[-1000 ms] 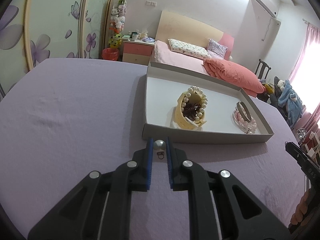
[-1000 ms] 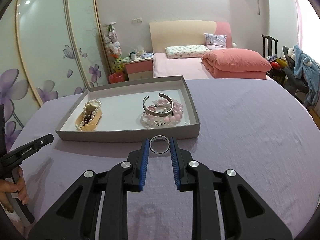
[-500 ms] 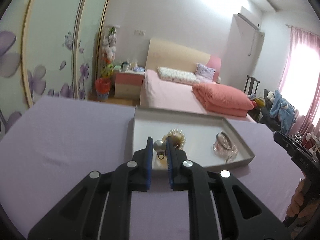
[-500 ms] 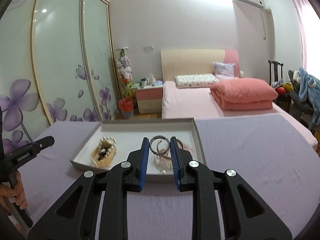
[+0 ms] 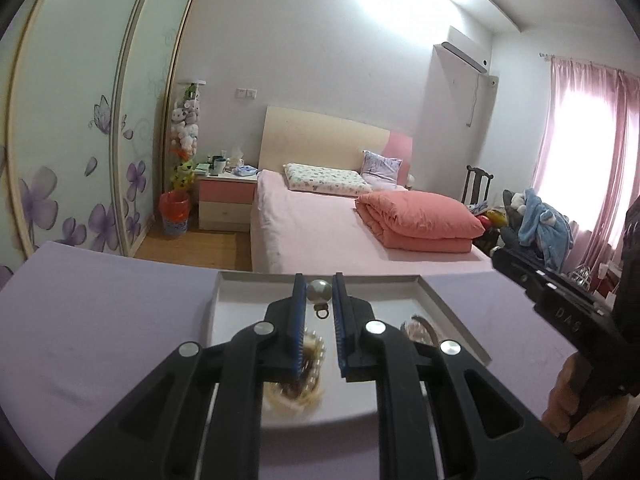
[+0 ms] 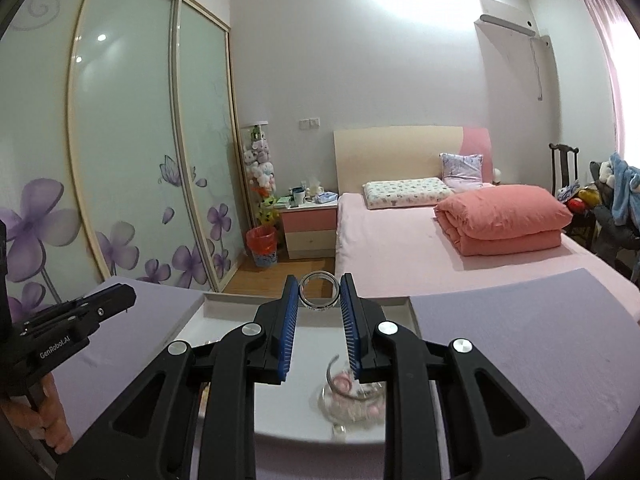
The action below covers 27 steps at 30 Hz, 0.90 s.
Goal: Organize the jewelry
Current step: 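Lift the pearl earring and silver ring and carry them over the tray, then lower the earring and ring into the tray and open both tools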
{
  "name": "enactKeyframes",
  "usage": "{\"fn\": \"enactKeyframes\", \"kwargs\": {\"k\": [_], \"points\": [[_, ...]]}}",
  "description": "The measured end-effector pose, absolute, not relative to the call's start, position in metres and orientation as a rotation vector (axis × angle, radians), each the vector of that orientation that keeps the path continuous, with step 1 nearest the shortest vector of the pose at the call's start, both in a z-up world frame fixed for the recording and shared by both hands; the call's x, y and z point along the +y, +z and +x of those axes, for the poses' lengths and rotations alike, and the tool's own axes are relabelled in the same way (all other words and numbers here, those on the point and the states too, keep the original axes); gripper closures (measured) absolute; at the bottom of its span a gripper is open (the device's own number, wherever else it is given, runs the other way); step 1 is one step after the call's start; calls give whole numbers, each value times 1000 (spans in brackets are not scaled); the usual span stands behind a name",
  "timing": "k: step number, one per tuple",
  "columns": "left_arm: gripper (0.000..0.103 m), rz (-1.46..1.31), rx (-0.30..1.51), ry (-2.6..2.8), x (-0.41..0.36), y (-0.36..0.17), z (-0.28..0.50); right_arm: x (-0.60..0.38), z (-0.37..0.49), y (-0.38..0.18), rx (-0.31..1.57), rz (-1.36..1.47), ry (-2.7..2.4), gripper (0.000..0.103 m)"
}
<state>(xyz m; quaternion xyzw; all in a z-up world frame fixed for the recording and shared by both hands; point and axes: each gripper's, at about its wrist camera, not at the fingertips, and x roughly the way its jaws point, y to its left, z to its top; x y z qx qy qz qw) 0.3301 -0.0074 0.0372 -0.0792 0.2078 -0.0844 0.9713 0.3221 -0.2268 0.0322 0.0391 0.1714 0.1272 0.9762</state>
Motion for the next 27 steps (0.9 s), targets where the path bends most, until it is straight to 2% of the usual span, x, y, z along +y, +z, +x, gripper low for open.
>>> {"fn": "enactKeyframes", "kwargs": {"k": [11,27], "points": [[89,-150,460,-178,-19,-4,364,-226,351,-7,417,109,263,80],[89,-157,467,-192,-12,-12,372,-214,357,-21,473,85,262,79]]}}
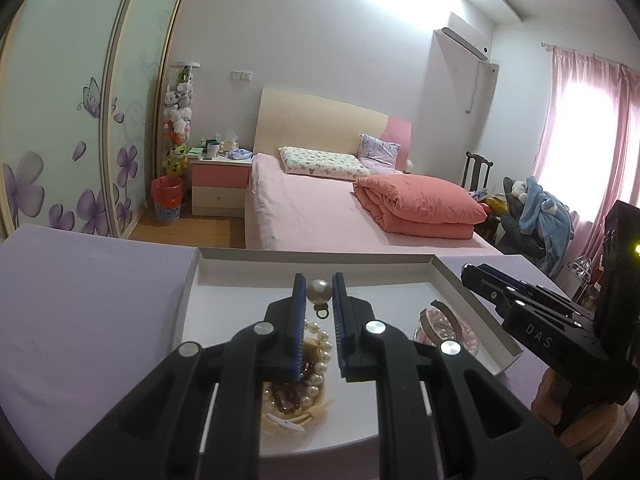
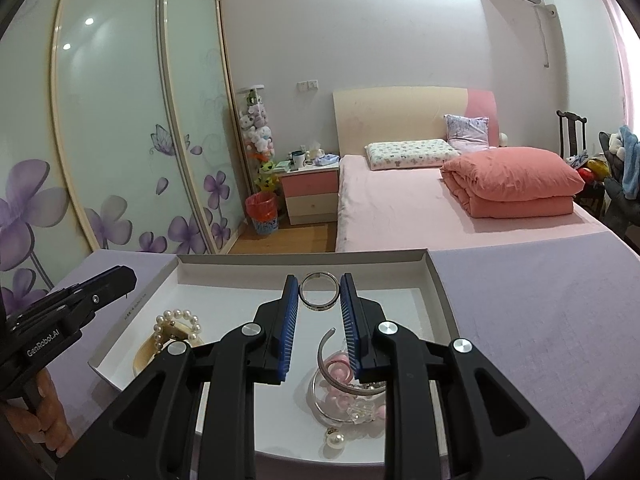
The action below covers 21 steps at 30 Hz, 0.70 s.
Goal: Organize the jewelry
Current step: 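Lower the earring and ring into the tray and open both tools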
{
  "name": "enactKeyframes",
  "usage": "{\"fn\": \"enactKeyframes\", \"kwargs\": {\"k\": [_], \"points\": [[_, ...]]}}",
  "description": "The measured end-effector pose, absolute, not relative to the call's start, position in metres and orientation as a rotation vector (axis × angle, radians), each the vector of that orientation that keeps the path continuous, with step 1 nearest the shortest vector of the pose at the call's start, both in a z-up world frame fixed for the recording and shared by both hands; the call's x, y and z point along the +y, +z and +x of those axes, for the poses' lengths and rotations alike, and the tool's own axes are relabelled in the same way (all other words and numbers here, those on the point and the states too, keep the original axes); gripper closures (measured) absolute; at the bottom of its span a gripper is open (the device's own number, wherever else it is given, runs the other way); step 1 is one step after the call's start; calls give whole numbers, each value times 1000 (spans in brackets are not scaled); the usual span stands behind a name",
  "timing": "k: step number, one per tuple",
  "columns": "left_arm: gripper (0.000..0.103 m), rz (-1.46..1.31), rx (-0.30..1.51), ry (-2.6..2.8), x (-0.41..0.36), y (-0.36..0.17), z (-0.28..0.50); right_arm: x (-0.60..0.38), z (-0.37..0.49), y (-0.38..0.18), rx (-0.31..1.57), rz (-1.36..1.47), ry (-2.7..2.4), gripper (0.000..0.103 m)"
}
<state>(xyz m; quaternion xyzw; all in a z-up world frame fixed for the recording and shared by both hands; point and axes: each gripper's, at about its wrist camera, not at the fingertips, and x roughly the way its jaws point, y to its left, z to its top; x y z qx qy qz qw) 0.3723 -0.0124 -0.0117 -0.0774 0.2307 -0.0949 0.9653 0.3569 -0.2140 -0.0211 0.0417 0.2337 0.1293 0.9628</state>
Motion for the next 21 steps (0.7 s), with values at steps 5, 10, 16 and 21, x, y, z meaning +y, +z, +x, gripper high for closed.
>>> {"fn": "enactKeyframes", "kwargs": {"k": [5,10,16,21], "points": [[89,-158,478,-192,-13,-15,376,-213,360,-20,475,93,263,62],[89,-153,489,-193,-12,-18,380,-211,359,-19,471,91,267,61],[89,-150,494,-195,-13,-22,382,-210,358,-19,473,88,272,61],[89,-144,508,-188,-15,-28,389,-207,357,-20,477,84,275,61]]}}
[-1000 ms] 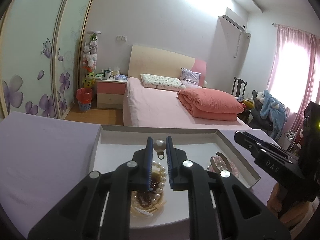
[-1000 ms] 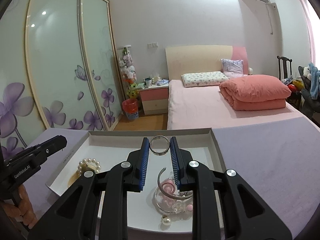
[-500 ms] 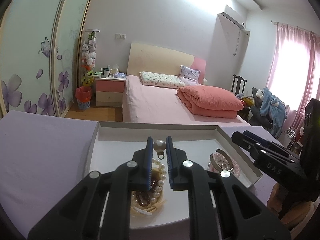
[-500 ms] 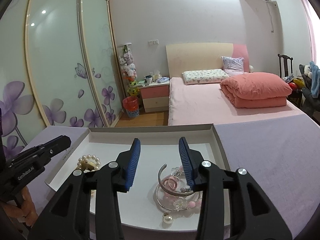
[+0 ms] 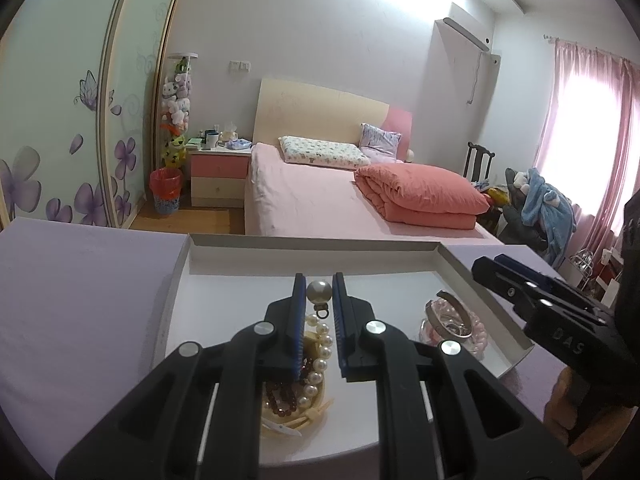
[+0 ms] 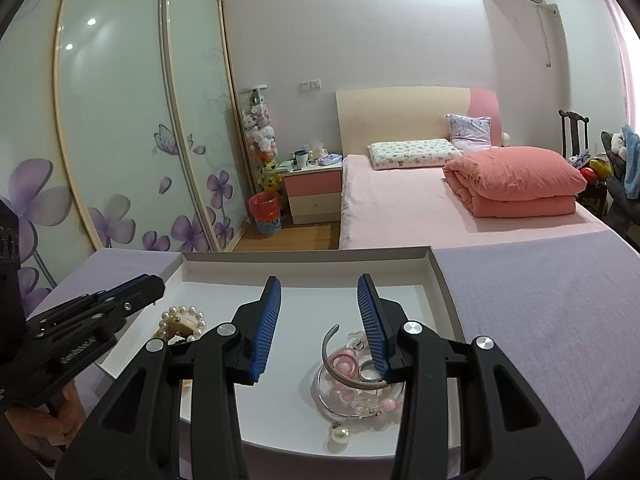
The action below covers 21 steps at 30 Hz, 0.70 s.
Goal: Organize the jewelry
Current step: 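Lower the earring and ring into the tray and open both tools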
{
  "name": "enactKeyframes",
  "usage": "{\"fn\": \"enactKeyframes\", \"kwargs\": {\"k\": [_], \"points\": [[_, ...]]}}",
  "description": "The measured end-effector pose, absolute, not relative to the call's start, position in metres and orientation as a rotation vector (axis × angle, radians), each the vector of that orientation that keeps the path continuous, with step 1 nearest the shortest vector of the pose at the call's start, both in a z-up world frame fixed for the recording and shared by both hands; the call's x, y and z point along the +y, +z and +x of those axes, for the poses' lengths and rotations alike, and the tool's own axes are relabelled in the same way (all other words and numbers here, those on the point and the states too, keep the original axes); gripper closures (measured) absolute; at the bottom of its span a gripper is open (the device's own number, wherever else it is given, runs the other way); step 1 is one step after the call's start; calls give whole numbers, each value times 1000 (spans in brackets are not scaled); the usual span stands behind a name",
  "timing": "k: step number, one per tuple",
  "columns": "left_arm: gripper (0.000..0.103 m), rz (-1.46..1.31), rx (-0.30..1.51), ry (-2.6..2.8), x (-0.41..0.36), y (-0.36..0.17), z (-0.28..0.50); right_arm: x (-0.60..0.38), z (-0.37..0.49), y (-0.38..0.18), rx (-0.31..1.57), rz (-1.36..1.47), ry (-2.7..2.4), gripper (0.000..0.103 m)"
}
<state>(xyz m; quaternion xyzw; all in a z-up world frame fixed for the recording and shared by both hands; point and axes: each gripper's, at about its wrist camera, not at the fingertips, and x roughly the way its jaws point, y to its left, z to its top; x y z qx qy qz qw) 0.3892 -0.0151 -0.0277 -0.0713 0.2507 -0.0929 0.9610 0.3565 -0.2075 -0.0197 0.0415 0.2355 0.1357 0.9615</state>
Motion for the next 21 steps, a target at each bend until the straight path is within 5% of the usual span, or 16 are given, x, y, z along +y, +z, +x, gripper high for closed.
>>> {"fn": "enactKeyframes", "kwargs": {"k": [7,21], "points": [[75,-155,522,-175,-15,-35,396,-204,357,-21,483,79,276,61],[74,-166,526,-171,-11,-37,393,-206,356,-26,483,82,277,61]]}}
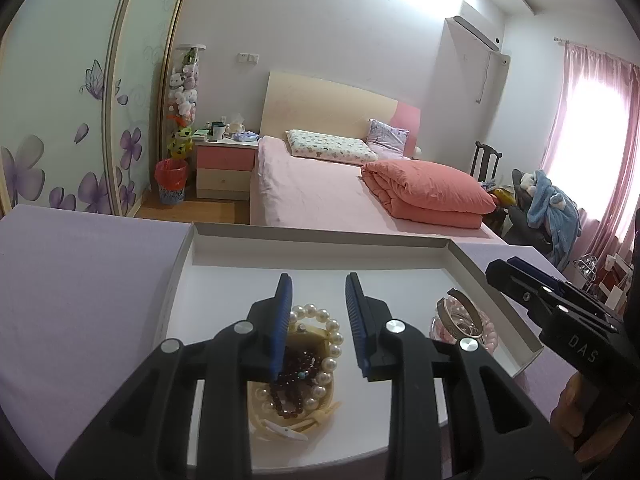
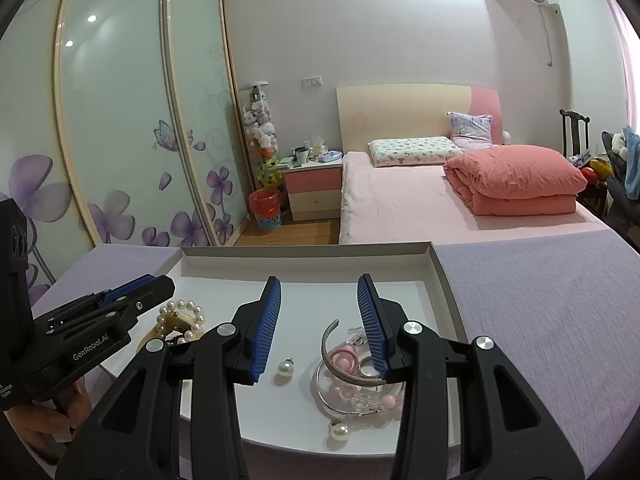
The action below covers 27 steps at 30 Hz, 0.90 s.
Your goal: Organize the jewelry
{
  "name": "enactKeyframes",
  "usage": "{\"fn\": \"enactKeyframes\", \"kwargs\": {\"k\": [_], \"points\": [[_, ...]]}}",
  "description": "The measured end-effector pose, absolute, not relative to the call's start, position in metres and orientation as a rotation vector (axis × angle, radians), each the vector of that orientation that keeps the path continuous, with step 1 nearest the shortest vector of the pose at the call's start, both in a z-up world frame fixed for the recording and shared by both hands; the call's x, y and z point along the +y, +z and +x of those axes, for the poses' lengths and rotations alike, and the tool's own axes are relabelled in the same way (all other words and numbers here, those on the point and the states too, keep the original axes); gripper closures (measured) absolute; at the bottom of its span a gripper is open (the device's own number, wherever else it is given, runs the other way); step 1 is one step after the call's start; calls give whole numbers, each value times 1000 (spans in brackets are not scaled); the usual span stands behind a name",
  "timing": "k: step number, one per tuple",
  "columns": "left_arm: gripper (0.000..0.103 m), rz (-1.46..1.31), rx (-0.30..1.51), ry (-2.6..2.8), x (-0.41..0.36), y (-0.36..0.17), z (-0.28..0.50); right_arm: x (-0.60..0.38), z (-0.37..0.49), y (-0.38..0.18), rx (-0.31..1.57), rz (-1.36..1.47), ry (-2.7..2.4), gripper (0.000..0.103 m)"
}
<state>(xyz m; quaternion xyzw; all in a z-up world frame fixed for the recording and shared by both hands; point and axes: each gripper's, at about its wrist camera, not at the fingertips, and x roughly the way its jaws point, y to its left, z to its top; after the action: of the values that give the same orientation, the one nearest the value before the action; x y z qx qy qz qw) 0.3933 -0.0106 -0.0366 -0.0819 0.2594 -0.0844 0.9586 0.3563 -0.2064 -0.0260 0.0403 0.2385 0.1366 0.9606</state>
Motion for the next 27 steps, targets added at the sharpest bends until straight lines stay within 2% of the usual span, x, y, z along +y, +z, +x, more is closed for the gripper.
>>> {"fn": "enactKeyframes", "kwargs": {"k": [18,20,21,27], "points": [[73,-162,530,-142,-7,-31,376,-208,342,-20,472,65,260,61],[71,-167,525,-139,-3,-26,365,-212,331,-18,477,69,256,61],[67,-169,521,-136,-2,-23,360,-214,323,-17,483,67,252,61],[58,-167,497,-117,9,-7,302,-228,271,-13,497,86,230,53]]}}
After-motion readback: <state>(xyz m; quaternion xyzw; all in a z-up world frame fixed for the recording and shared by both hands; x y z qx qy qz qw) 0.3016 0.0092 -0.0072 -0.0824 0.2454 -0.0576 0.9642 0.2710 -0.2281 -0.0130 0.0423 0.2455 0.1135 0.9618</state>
